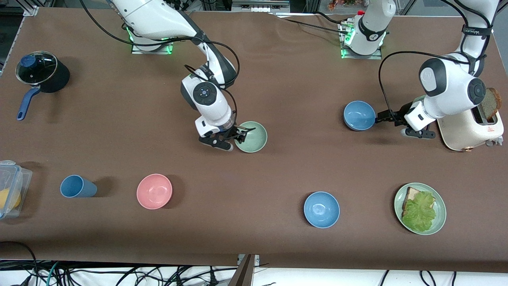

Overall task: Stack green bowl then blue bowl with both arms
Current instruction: 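Grasp the blue bowl rim with the left gripper while the right gripper retracts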

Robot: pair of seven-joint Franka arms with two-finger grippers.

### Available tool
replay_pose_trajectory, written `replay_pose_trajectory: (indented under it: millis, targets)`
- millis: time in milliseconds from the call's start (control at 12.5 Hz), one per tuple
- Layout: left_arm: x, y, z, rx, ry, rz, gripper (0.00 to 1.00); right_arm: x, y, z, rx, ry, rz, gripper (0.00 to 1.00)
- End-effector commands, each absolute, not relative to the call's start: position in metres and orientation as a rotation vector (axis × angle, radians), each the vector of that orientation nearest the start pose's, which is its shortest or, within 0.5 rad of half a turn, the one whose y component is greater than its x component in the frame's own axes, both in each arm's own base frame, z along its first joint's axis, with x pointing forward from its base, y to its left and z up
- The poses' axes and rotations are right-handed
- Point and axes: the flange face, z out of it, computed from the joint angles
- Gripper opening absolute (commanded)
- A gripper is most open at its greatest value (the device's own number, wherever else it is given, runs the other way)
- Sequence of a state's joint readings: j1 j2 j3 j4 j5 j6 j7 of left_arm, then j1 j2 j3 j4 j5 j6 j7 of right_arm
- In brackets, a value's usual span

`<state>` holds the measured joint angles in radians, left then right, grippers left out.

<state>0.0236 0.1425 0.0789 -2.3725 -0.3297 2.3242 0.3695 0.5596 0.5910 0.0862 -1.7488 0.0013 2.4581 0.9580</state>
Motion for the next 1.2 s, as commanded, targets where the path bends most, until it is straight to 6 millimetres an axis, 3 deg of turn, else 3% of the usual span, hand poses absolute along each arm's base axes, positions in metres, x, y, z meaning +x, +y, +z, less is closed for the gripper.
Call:
replay_pose_trajectory:
  millis: [0, 160, 321, 562, 722, 802, 883, 1123]
  targets:
    - [0.469, 0.044, 0.238, -3.405, 0.046, 0.151, 0.99, 0.569, 0.352, 0.312, -3.065, 0.414, -0.110, 1.00]
    - [0.455, 0.040, 0.223, -3.416, 0.048, 0.106, 0.99, 0.595, 0.294, 0.348, -3.068, 0.516, -0.134, 1.00]
    - [0.451, 0.038, 0.214, -3.423, 0.048, 0.104, 0.95, 0.600, 0.266, 0.385, -3.059, 0.437, -0.175, 1.00]
    - [0.449, 0.036, 0.205, -3.421, 0.037, 0.124, 0.66, 0.595, 0.211, 0.449, -3.069, 0.373, -0.122, 1.00]
    - [0.448, 0.031, 0.198, -3.420, 0.050, 0.150, 0.20, 0.592, 0.157, 0.482, -3.028, 0.261, -0.052, 1.00]
    - [0.448, 0.031, 0.197, -3.423, 0.040, 0.154, 0.06, 0.588, 0.134, 0.497, -3.020, 0.229, -0.031, 1.00]
    - [0.447, 0.028, 0.193, -3.433, 0.017, 0.163, 0.00, 0.584, 0.118, 0.508, -3.019, 0.204, -0.015, 0.99]
    - [0.451, 0.023, 0.199, -3.444, 0.021, 0.161, 0.00, 0.571, 0.083, 0.531, -3.024, 0.182, 0.049, 1.00]
